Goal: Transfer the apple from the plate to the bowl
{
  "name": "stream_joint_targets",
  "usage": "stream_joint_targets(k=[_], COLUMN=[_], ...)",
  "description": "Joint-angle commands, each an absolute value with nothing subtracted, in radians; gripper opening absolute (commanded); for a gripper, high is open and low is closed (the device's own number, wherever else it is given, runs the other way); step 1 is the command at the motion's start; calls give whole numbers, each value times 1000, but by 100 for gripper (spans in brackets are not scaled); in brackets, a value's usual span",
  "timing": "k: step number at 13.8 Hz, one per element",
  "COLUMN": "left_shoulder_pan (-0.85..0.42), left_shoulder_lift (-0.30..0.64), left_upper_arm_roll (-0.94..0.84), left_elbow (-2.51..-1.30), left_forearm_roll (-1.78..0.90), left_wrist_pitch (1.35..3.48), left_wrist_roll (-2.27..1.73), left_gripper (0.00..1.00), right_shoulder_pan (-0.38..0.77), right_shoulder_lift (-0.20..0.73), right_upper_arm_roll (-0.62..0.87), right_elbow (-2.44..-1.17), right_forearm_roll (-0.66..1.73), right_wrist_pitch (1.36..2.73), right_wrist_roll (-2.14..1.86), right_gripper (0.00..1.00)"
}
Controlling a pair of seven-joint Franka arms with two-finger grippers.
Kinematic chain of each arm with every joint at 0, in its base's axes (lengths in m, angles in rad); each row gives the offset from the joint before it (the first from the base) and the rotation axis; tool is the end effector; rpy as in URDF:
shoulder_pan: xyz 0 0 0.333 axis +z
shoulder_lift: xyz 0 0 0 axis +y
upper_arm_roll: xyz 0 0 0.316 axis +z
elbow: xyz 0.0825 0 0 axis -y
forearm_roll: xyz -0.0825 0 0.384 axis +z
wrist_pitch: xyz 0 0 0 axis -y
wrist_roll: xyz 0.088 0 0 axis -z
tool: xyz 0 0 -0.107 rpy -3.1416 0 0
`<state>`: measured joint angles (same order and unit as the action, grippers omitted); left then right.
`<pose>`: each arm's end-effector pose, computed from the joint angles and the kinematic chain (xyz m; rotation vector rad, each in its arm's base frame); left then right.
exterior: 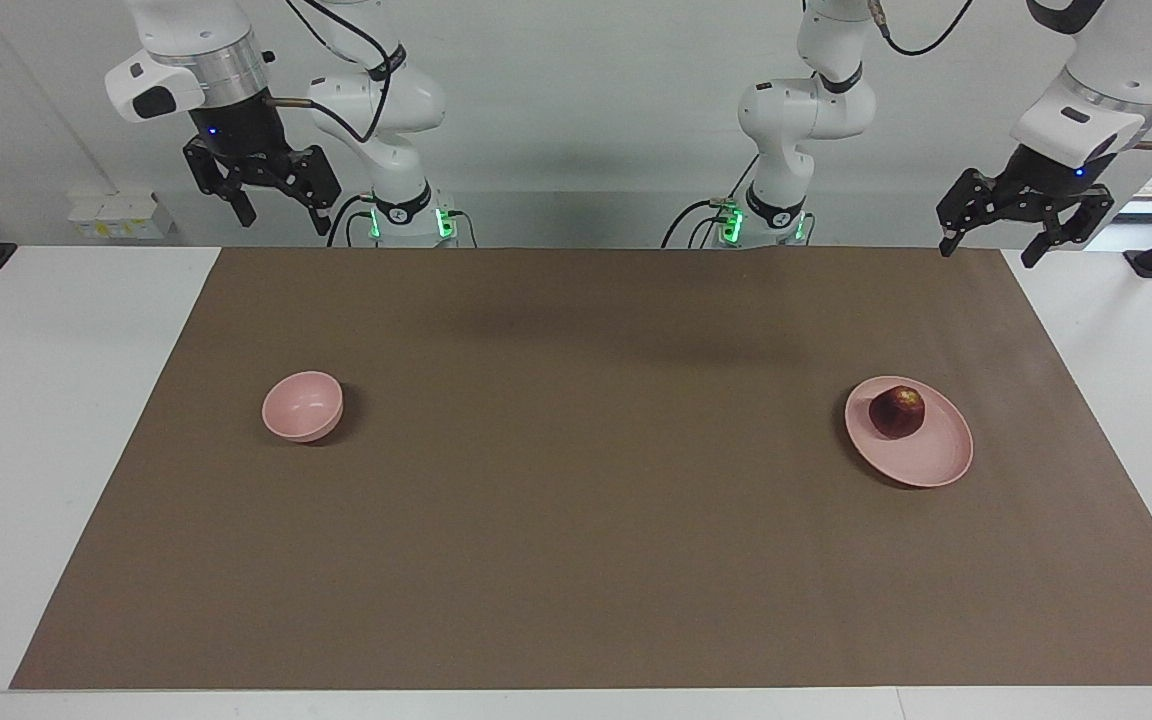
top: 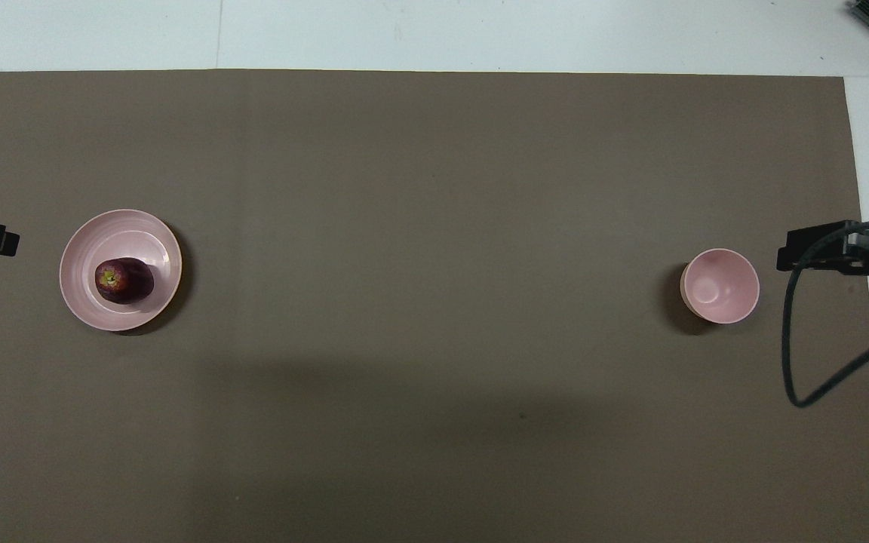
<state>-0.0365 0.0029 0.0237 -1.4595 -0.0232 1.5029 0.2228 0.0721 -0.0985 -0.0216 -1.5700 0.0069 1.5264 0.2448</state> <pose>0.5484 -0.0097 0.6690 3.1002 -0.3701 0.0667 0.5180 0.0263 0.6737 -3.1089 0.3021 -0.0827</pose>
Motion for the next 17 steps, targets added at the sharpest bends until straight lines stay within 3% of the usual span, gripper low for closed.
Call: stream_joint_targets(k=[1,17], left_shoulder_pan=[-29,2], left_shoulder_lift=[-26,-31], left_upper_arm_roll=[23,25], left_elbow=[-1496,-1491], left_forearm_roll=[-34,-15], left_wrist_pitch=[1517,1436], left_wrist_roll=[230,221], left_gripper=[100,100], right_shoulder_pan=[54,52], right_shoulder_lift=[-94,-94], right_upper_arm_roll=[-9,-9], right_elbow=[-1557,-1555], right_forearm_roll=[8,8], right_wrist_pitch=[1508,1508], right_wrist_roll=[225,225], right_gripper=[100,100])
